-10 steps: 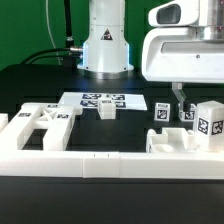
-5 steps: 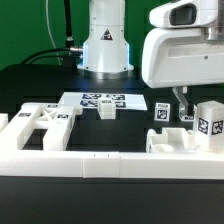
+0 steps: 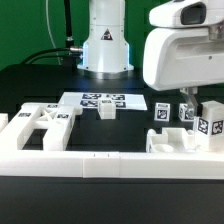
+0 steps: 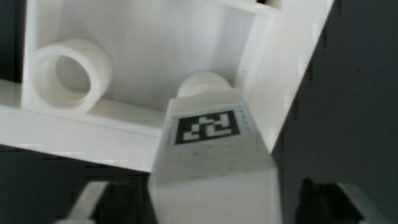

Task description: Assemble chair

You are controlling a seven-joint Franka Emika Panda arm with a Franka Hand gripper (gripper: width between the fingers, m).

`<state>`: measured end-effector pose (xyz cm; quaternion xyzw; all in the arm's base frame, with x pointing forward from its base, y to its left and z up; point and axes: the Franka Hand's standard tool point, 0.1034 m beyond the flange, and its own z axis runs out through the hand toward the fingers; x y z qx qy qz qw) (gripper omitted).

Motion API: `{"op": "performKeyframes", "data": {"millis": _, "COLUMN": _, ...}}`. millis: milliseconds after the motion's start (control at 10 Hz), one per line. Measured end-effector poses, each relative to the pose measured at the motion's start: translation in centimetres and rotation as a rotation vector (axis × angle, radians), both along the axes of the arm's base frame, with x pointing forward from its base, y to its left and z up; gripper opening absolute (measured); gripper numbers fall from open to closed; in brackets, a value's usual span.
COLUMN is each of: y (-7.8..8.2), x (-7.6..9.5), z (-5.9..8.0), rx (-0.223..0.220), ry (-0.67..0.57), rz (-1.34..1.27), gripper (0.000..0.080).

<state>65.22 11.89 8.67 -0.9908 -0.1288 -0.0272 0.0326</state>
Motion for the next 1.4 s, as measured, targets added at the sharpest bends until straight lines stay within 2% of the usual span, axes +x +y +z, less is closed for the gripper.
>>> {"op": "performKeyframes", "data": {"millis": 100, "y": -0.02, "x": 0.01, "z": 0.00, "rx": 0.000, "ry": 0.000, "rz": -0.001, "gripper": 0.0284}}
{"op": "performKeyframes", "data": {"millis": 400, "y": -0.04, "x": 0.01, "z": 0.00, "rx": 0.003, "ry": 0.005, "rz": -0.064, "gripper": 0.0285}}
{"op": "performKeyframes", "data": {"millis": 900, "y": -0.34, "x": 0.03, "z": -0.12, "rx": 0.036, "ry": 0.050, "rz": -0.685, "gripper": 0.0285}}
{"op": "performKeyframes", "data": {"millis": 1400, "y": -0.51, "x": 0.06, "z": -0.13, "rx": 0.052, "ry": 0.073, "rz": -0.995, "gripper": 0.0287}}
